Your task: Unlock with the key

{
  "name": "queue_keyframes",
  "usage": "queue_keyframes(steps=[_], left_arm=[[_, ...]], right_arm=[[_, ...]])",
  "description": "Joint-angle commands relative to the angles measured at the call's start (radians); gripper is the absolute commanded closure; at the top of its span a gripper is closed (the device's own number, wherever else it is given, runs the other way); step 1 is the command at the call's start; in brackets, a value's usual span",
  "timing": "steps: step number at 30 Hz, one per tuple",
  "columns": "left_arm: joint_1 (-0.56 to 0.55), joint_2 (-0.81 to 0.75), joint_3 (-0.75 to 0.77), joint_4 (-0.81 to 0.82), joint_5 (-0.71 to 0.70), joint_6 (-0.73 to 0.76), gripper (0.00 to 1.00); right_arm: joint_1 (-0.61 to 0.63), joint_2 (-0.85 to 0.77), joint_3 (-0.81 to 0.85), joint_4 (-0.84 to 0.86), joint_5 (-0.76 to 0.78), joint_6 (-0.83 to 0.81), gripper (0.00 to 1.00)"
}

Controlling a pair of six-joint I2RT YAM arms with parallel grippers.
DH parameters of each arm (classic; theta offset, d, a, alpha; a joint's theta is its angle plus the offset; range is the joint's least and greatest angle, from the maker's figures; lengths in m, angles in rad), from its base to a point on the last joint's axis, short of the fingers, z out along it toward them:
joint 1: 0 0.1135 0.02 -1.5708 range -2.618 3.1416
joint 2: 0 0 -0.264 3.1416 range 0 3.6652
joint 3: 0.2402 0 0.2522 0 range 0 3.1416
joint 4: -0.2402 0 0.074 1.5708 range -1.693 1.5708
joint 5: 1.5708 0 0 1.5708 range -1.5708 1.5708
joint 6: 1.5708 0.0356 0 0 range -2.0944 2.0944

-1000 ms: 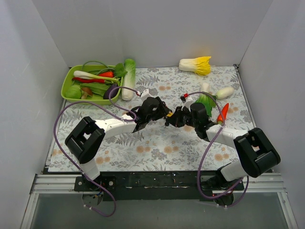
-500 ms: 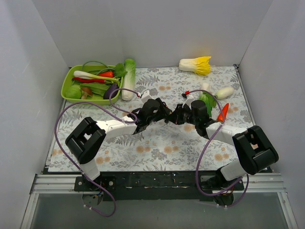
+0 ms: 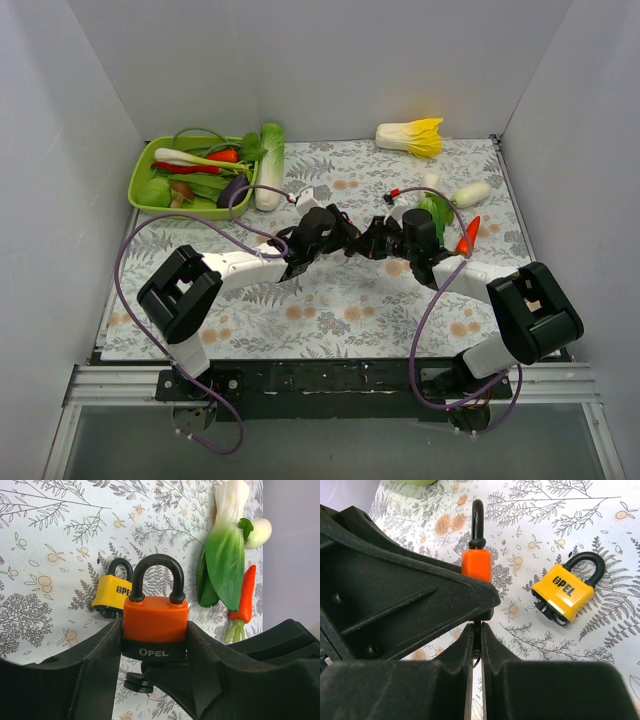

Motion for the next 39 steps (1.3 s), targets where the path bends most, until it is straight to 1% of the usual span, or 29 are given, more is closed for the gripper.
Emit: queue_keyframes(steps=[1,9,10,18,22,31,39], left_arm=[[-0.099,-0.048,-0.036,-0.015,0.230,-0.016,1.00],[-0.099,-0.125,-0.114,0.123,0.247,0.032,1.00],[-0.099,-0.131,-0.122,0.150,0.279,0.037,1.00],[-0.099,-0.182,-0.154,0.259,0.336,0.110,1.00],[-0.099,-0.212,-0.190,0.362,0.377,0.133,1.00],[-0.099,-0.235,-0.222,0.445,0.435,0.172,1.00],[-0.099,-0.248,-0.239,0.520,0.483,0.184,1.00]], right_arm=[[-0.050,-0.005,0.057,0.317,0.132,0.018,0.99],[-0.085,-0.039,0.026,0.358,0.071,0.063,0.99],[-0.087,-0.045,0.025,0.360,0.066,0.066,0.99],[-0.100,-0.115,0.041,0.354,0.041,0.110,0.99],[-0.110,-0.146,0.054,0.343,0.014,0.133,0.99],[-0.123,-0.201,0.055,0.335,-0.011,0.158,0.99],[-0.134,-0.214,0.046,0.377,-0.038,0.204,0.99]])
